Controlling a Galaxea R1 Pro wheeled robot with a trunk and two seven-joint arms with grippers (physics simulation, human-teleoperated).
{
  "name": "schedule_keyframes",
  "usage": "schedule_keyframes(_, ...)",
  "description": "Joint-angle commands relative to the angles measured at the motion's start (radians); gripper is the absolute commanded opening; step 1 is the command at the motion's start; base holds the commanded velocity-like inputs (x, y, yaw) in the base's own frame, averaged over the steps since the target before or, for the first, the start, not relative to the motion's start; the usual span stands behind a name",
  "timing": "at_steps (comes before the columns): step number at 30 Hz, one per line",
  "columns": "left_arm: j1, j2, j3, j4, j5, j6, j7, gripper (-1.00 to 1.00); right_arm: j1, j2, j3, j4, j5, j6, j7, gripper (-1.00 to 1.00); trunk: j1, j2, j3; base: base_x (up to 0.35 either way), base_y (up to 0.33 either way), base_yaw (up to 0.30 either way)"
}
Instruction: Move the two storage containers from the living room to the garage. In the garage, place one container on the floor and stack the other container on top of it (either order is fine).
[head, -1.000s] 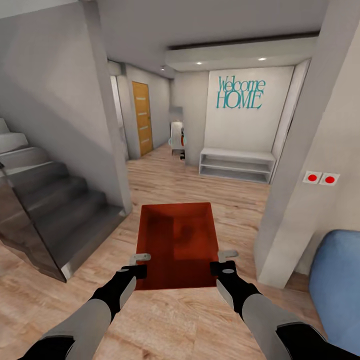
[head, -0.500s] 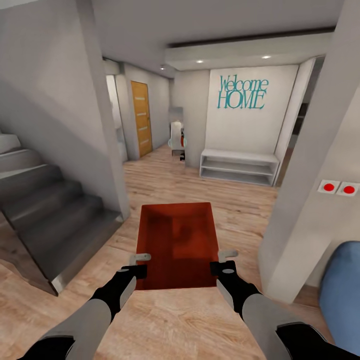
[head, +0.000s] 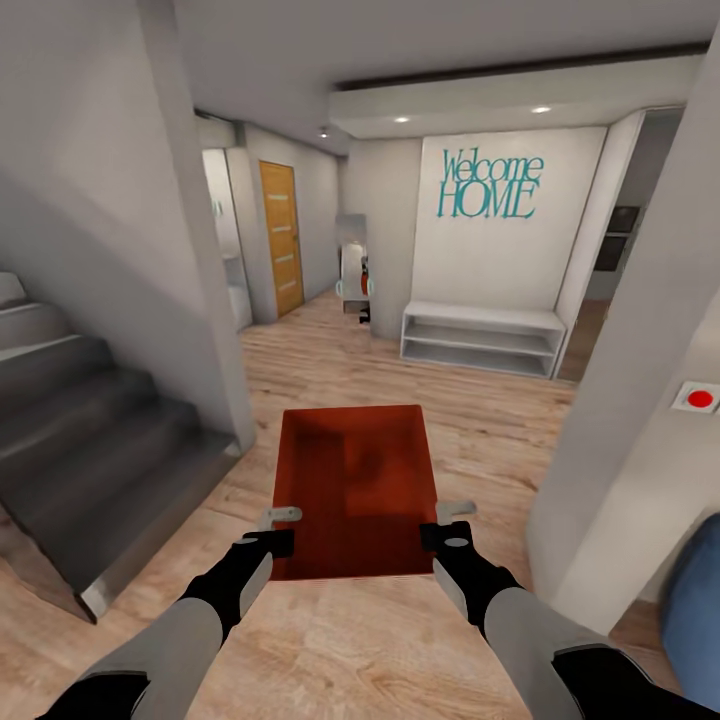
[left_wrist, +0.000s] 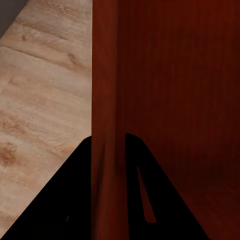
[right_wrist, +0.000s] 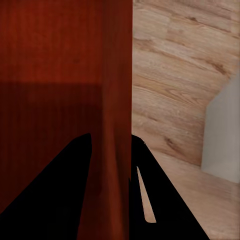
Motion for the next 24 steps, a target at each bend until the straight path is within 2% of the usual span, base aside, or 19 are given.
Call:
schedule_keyframes(1, -0.001, 0.029, -0.013, -0.004, 0.009, -0.046, 0.003, -1.00, -0.001, -0.015, 0.017, 0.003, -0.020, 0.004, -0.002, -1.00, 0.001, -0.002, -0.002, 0.322, 0.000, 0.000)
schedule_keyframes(18, -0.001, 0.028, -0.012, -0.003, 0.009, -0.041, 0.003, -1.00, -0.001, -0.015, 0.017, 0.003, -0.018, 0.003, -0.002, -1.00, 0.001, -0.002, -0.002, 0.322, 0.000, -0.001)
schedule_keyframes(24, -0.001, 0.028, -0.012, -0.003, 0.008, -0.041, 0.003, -1.00, -0.001, -0.014, 0.017, 0.003, -0.018, 0.003, -0.003, -1.00, 0.001, -0.002, -0.002, 0.322, 0.000, -0.157)
